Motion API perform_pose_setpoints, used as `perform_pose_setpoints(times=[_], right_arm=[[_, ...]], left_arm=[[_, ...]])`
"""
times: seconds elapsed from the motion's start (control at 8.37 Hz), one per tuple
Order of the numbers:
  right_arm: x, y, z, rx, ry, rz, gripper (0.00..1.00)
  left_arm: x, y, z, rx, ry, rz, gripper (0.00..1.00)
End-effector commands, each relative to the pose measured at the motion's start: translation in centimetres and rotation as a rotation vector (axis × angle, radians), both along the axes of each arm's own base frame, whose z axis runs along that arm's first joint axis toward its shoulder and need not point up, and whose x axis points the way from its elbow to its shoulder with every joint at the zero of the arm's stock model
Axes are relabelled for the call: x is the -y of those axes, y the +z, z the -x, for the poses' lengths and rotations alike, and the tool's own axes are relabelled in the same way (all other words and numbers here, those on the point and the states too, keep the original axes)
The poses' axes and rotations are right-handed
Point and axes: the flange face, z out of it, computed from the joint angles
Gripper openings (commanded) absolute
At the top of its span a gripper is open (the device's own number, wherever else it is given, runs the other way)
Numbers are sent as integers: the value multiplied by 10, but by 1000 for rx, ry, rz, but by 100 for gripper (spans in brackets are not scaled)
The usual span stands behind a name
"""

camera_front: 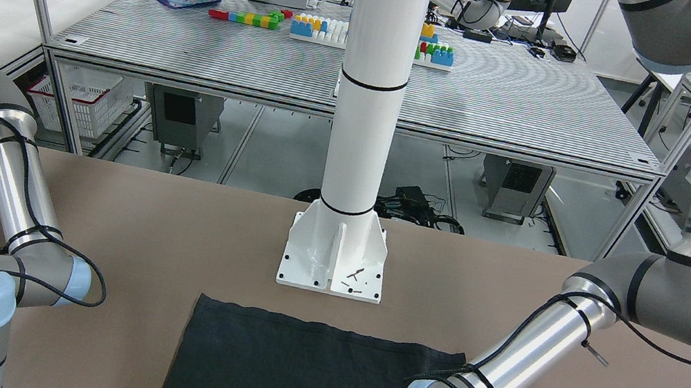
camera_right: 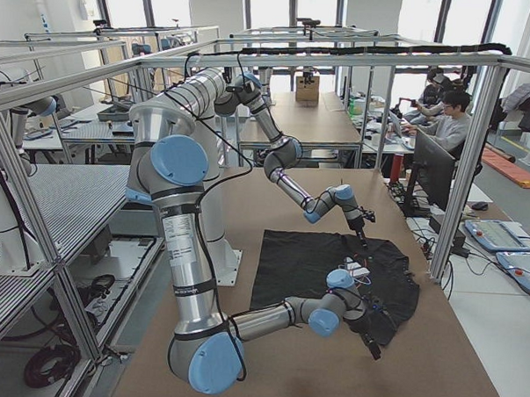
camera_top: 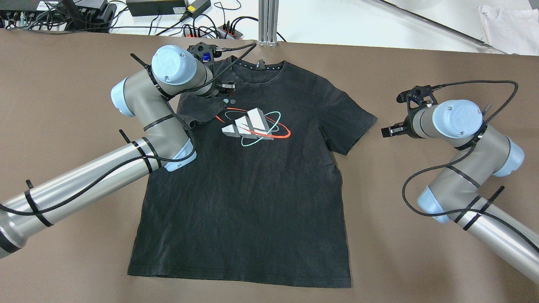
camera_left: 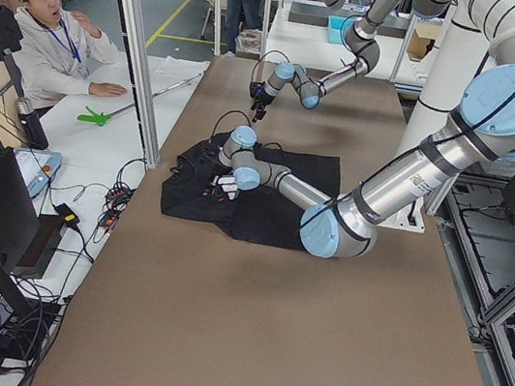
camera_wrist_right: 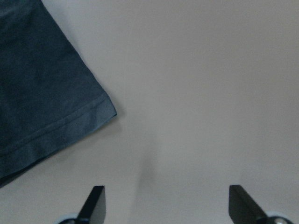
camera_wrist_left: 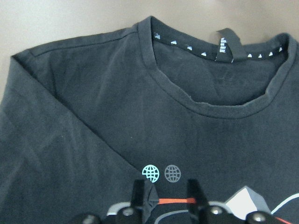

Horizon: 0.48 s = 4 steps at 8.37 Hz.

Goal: Fold clothes
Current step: 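Bring the right gripper to the other shoulder beside the sleeve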

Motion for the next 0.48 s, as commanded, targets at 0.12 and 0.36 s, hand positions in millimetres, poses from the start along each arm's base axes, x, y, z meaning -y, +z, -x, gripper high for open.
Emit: perform_pose_setpoints(times=[0.12,0.36], right_arm=[[46,-24,32,86,115,93,89],[61,-28,44,136,158,114,86]], left_arm=[[3,-3,5,-7,-8,3,100],[2,-4,3,-10,-7,1,100]])
